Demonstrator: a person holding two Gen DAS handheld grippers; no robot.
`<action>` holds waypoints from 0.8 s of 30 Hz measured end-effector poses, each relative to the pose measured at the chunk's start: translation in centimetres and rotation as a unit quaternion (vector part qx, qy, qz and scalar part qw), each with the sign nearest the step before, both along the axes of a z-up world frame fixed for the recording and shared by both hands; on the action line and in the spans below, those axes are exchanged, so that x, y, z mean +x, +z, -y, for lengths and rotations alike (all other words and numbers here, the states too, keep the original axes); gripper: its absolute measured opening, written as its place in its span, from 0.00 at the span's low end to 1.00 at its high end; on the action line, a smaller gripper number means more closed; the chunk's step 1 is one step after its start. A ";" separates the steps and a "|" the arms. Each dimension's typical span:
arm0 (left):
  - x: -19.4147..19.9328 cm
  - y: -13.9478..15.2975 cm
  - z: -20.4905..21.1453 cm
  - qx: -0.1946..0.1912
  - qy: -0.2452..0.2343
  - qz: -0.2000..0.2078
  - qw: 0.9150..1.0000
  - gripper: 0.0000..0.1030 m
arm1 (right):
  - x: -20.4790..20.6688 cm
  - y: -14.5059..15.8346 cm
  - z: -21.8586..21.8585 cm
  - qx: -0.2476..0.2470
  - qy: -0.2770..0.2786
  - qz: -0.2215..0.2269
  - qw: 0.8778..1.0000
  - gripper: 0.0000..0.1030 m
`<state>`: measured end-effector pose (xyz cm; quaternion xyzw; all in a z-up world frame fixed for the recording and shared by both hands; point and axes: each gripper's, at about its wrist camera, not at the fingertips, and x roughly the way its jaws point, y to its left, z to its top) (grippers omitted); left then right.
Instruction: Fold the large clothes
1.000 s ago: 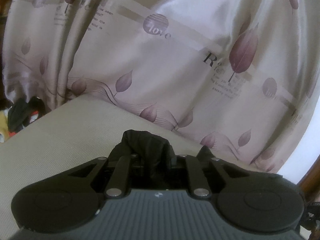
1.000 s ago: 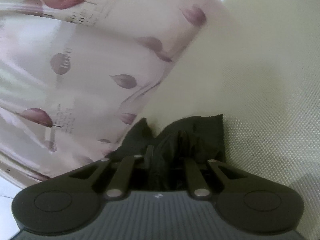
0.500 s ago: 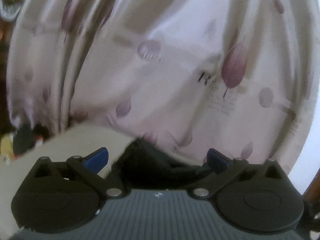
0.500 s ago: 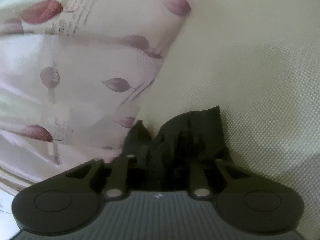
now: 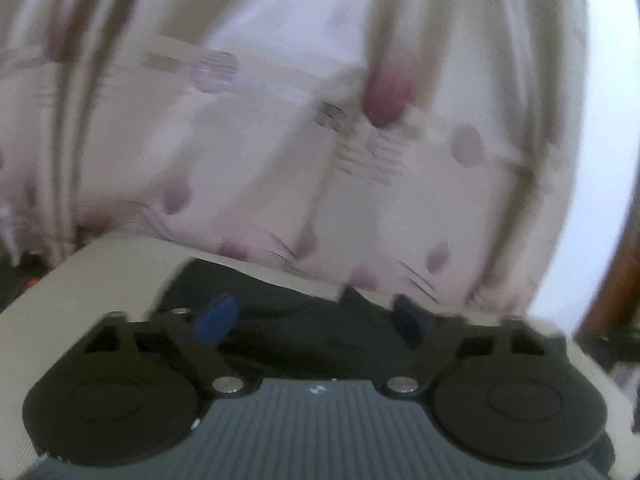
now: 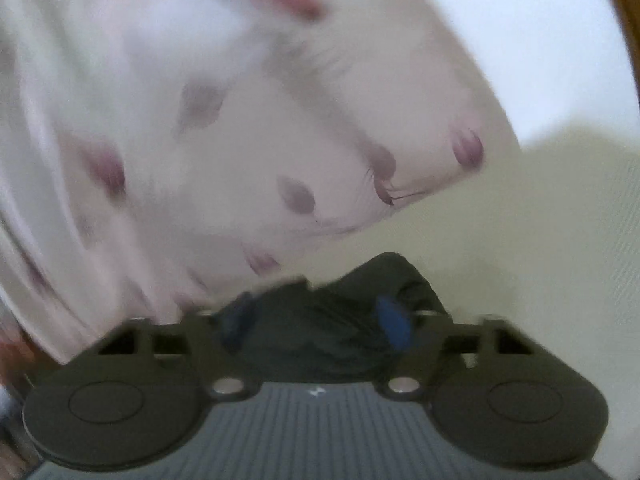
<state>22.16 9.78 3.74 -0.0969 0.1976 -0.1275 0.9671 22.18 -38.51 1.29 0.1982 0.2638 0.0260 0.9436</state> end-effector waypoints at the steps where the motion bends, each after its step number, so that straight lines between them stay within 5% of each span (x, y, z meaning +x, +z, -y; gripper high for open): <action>1: 0.3 -0.1 0.8 0.007 -0.009 -0.002 1.000 0.70 | 0.8 -0.1 -1.3 -0.038 0.009 -0.005 0.999 0.34; 4: 1.8 -1.1 2.9 0.040 -0.033 -0.011 0.999 0.64 | 3.3 -1.5 -3.5 -0.108 0.011 -0.024 0.994 0.26; 6: 3.6 -2.3 3.4 0.055 -0.034 -0.035 0.997 0.49 | 4.8 -2.8 -3.8 -0.136 0.002 -0.045 0.990 0.25; 16: 9.1 -8.6 -0.5 -0.004 0.025 -0.144 0.989 0.47 | 7.4 -7.5 -2.3 -0.137 0.000 -0.124 0.983 0.23; 24: 9.5 -10.4 -0.8 -0.015 0.039 -0.144 0.989 0.46 | 8.0 -8.7 -2.7 -0.159 -0.006 -0.135 0.978 0.21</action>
